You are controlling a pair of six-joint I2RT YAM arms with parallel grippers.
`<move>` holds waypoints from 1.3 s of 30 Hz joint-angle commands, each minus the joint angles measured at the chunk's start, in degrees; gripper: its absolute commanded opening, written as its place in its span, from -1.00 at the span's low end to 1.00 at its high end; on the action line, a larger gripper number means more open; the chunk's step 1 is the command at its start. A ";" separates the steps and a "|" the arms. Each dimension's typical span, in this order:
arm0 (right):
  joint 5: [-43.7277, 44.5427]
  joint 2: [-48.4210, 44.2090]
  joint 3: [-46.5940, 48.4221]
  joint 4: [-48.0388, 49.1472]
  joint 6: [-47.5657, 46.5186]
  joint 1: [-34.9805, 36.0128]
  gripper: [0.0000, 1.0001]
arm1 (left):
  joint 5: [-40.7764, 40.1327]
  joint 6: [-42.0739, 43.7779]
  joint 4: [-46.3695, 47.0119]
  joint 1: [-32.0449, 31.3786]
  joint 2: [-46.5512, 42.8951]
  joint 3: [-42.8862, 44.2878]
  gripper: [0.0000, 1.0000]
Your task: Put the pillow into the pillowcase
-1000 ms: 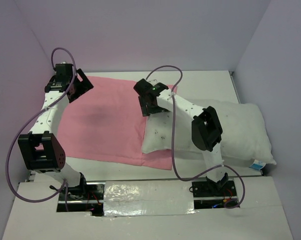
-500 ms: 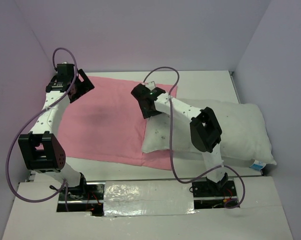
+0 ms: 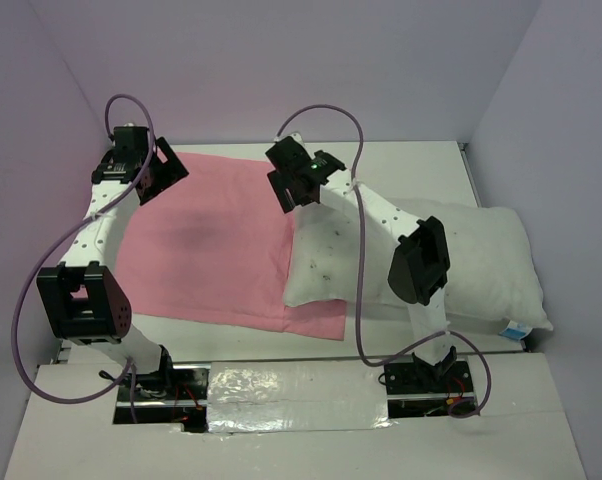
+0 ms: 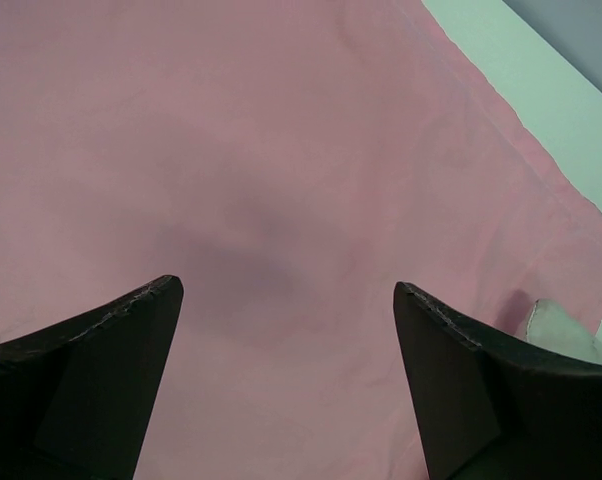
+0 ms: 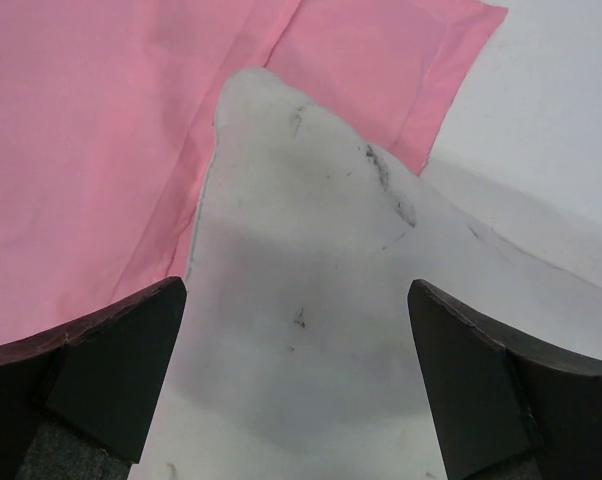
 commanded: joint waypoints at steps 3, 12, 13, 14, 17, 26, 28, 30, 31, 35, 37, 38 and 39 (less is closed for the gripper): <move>-4.22 4.68 -1.51 -1.27 -2.49 -1.75 1.00 | -1.10 -0.09 1.31 -0.21 1.34 2.91 0.99; -6.44 7.50 -10.74 2.25 1.02 -3.59 0.84 | -0.31 -0.88 1.75 -0.30 2.05 3.18 0.99; -5.47 7.85 -11.19 2.51 1.20 -3.68 0.79 | -0.57 -0.97 1.58 -0.30 1.96 3.00 0.99; -5.20 8.12 -12.15 2.77 1.29 -3.77 0.59 | -0.74 -1.15 1.58 -0.21 1.87 2.91 0.99; -3.28 7.16 -14.87 4.52 2.34 -4.03 0.00 | -1.01 -1.24 1.40 -0.21 1.35 2.65 0.99; -3.71 -8.74 -20.42 14.98 -2.48 -5.26 -1.00 | 1.00 -0.01 1.31 -0.47 -0.85 2.56 0.99; -3.88 -13.75 -21.12 16.21 -5.12 -5.44 -1.00 | 1.54 0.78 1.40 -1.70 -1.11 2.74 0.99; -4.23 -17.18 -22.52 16.48 -6.70 -5.96 -1.00 | 1.28 1.75 0.88 -3.63 -1.03 3.61 0.99; -4.58 -20.24 -22.96 16.31 -7.06 -6.31 -1.00 | 1.45 3.58 0.70 -5.47 -0.77 4.05 0.99; -7.04 -29.48 -27.95 16.31 -6.62 -8.77 -1.00 | 1.81 9.21 -1.76 -13.11 0.29 6.08 0.98; -10.46 -35.00 -30.08 17.27 -5.31 -11.23 -1.00 | 1.19 11.15 -3.60 -18.65 1.17 6.25 0.96; -11.78 -36.86 -32.00 17.62 -4.69 -12.37 -1.00 | 0.84 11.50 -4.22 -20.49 1.60 6.34 0.95; -13.10 -38.45 -33.15 18.58 -4.08 -13.42 -1.00 | 1.01 11.86 -4.75 -23.73 1.96 6.43 0.94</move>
